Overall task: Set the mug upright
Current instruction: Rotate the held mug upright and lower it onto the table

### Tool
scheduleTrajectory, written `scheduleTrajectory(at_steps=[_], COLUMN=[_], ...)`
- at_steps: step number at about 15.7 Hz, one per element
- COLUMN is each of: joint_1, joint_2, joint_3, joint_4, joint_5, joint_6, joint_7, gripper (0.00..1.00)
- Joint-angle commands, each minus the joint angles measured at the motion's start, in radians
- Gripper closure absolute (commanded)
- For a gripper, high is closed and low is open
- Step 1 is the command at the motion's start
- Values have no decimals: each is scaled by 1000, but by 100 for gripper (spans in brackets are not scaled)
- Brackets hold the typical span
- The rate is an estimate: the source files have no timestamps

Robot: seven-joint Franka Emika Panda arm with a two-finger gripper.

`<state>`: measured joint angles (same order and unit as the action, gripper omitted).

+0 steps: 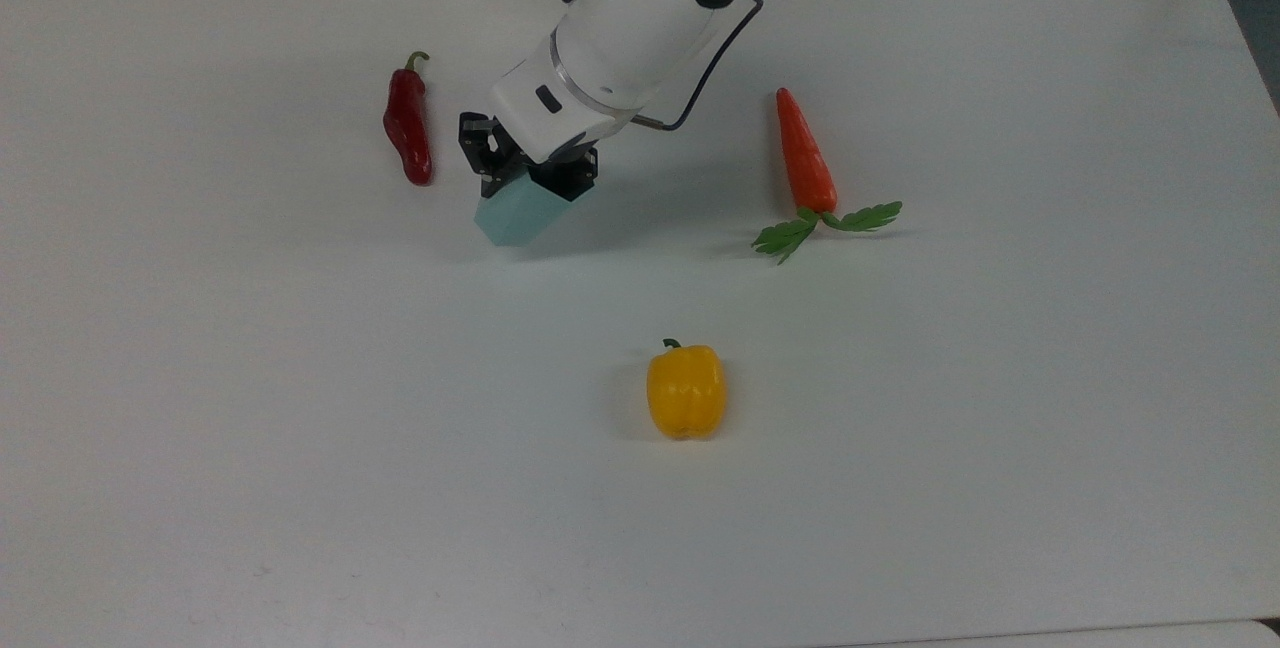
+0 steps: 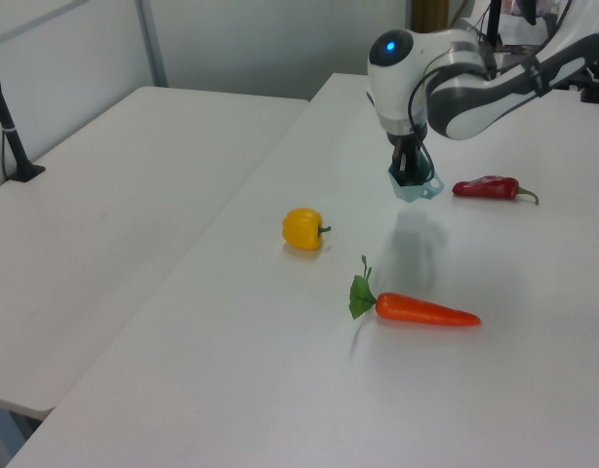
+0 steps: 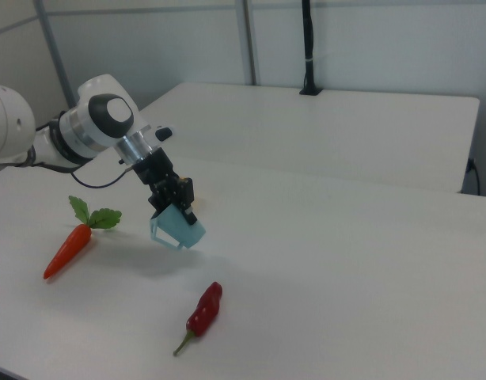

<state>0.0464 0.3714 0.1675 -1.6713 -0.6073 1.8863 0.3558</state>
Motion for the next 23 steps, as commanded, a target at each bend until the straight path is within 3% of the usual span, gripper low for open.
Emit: scheduleTrajectory(at_steps=[1,5,10,13,15,22,23], joint_1=[-23,-117,-198,-226,-232,-235,-234], joint_2=[-40,-43,-28,14,38,78,78], joint_3=[-5,-23,-143,-192,-203,-203,-203], joint_4=[-21,-10,-4,4,34,39,39], joint_5=[111,286,578,713,736,719,719], joint_6=[-9,20,105,160,165,168,169], joint_7=[-144,-425,-899,-1081,-1107,-1103,-1095], gripper=[100,100,100,100,100,99,83])
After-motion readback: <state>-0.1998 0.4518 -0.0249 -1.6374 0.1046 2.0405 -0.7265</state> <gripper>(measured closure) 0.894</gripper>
